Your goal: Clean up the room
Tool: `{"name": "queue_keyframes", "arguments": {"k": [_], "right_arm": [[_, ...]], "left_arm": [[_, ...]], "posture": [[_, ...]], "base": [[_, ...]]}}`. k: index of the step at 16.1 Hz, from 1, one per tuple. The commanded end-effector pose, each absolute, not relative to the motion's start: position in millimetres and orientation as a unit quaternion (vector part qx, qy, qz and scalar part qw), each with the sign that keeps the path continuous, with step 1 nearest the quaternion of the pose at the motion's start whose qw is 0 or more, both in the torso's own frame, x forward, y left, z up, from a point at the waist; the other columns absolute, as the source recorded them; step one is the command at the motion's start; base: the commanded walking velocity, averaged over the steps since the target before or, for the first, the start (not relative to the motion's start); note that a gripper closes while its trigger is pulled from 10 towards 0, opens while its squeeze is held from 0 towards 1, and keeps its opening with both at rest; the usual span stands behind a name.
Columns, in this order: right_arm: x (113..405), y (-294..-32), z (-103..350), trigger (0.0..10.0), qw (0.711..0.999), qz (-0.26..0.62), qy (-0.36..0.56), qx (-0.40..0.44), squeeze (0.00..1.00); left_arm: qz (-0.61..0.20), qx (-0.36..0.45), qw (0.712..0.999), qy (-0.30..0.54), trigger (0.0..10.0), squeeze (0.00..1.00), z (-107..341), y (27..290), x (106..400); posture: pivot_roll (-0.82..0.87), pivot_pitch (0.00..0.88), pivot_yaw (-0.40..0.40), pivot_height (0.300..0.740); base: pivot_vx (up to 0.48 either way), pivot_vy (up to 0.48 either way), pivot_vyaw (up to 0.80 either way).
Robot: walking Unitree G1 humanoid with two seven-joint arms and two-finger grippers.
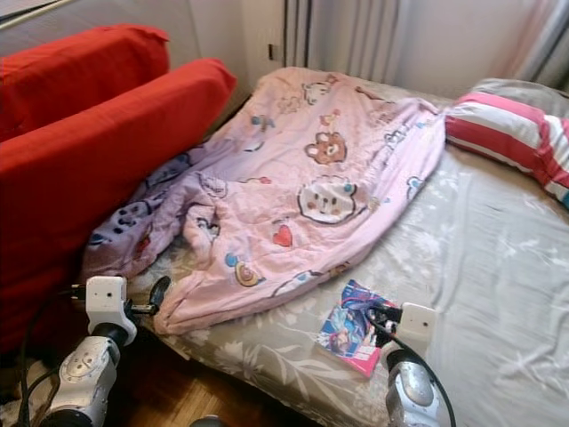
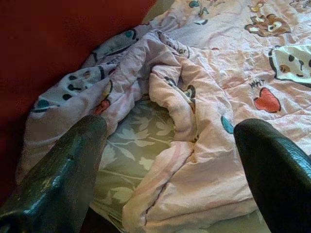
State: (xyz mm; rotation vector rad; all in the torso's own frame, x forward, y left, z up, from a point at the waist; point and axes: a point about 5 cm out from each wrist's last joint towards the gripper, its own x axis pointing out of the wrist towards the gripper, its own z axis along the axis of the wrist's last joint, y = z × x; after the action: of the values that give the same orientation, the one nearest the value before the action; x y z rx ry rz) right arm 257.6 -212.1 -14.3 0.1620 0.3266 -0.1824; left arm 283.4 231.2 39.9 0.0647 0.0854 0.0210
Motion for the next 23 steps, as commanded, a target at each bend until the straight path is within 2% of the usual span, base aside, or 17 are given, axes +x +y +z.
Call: {"name": "queue_keyframes", "arguments": {"k": [1,7,11,20,23], "right_arm": [[255.3,-212.9,-16.5,10.0,0.978,-0.096,0.168,0.083,0.0],[253.3,-211.6,-18.1,10.0,0.978,-0.089,0.172,0.074,0.0],[253.1,-211.0,-18.4,10.0,0.978,-0.09,0.172,0.075,0.0],[254.3,-214.8,-16.6,10.0,0.978,-0.1,0.168,0.079,0.0],[255.5,-208.0,-18.6,10.0,0.978,-0.069,0.182,0.076,0.0]], "left_arm": [[0.014,0.029,0.998,0.046,10.0,0.0,39.8,232.7,283.6],[0.015,0.03,0.998,0.043,10.0,0.0,40.2,233.2,282.8],[0.014,0.029,0.999,0.041,10.0,0.0,40.8,232.7,283.3],[-0.006,0.031,0.999,0.034,10.0,0.0,42.0,226.5,284.6],[-0.009,0.032,0.999,0.035,10.0,0.0,40.3,224.6,282.5]], "posture": [[0.16,0.1,-0.013,0.701],[0.16,0.101,-0.016,0.701],[0.16,0.099,-0.016,0.701],[0.15,0.091,-0.016,0.701],[0.14,0.091,-0.019,0.701]], "base": [[0.0,0.0,0.0],[0.207,0.0,0.0],[0.268,0.0,0.36],[0.0,0.0,0.0],[0.0,0.0,0.0]]}}
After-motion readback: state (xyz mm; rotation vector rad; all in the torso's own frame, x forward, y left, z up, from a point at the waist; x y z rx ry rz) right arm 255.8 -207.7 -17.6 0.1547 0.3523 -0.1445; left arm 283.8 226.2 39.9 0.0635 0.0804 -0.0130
